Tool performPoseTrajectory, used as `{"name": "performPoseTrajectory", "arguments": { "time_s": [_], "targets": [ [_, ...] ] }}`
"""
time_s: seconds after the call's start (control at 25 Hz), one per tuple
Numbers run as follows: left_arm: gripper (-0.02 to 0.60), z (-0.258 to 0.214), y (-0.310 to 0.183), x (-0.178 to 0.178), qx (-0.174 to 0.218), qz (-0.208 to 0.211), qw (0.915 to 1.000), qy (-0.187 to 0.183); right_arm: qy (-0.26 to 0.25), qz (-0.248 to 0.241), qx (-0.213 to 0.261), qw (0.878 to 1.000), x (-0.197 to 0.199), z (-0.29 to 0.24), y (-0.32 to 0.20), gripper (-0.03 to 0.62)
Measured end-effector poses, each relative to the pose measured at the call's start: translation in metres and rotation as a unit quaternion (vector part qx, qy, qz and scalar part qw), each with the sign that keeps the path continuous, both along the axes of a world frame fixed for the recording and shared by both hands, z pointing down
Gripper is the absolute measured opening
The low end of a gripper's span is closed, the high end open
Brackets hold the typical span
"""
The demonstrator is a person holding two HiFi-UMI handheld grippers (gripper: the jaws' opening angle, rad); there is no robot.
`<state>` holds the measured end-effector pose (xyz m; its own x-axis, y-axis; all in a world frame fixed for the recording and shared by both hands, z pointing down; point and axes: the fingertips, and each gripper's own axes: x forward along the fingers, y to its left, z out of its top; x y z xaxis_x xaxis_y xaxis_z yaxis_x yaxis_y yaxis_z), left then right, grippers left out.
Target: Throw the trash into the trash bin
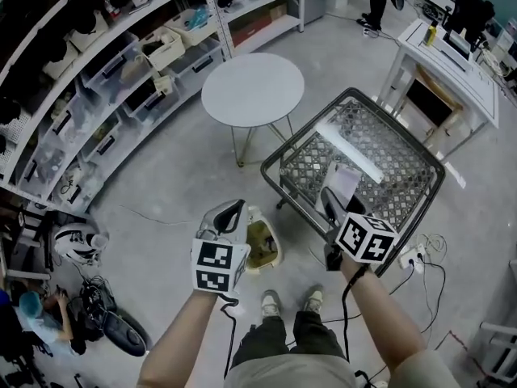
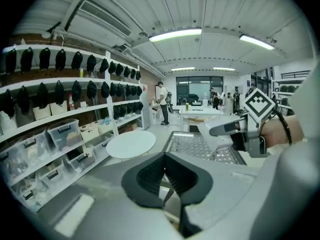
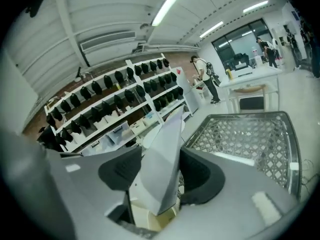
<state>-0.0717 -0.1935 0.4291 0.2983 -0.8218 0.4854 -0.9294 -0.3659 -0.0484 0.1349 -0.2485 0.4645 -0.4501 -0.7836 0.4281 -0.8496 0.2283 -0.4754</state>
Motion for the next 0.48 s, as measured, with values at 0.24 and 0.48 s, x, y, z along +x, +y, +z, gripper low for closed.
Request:
{"name": "performPoseTrajectory", "arguments": {
  "time_s": [0.24, 0.48],
  "targets": [
    [0.002, -0.054, 0.026, -0.002, 0.046, -0.004, 0.9989, -0.003, -0.008, -0.035, 0.085, 0.996, -0.007, -0.088, 0.039, 0.247],
    [0.002, -0.087, 0.064, -0.004, 0.067, -0.009, 0.9976, -0.016, -0.002, -0.076, 0.149, 0.986, -0.008, -0.152, 0.079, 0.247]
  ]
}}
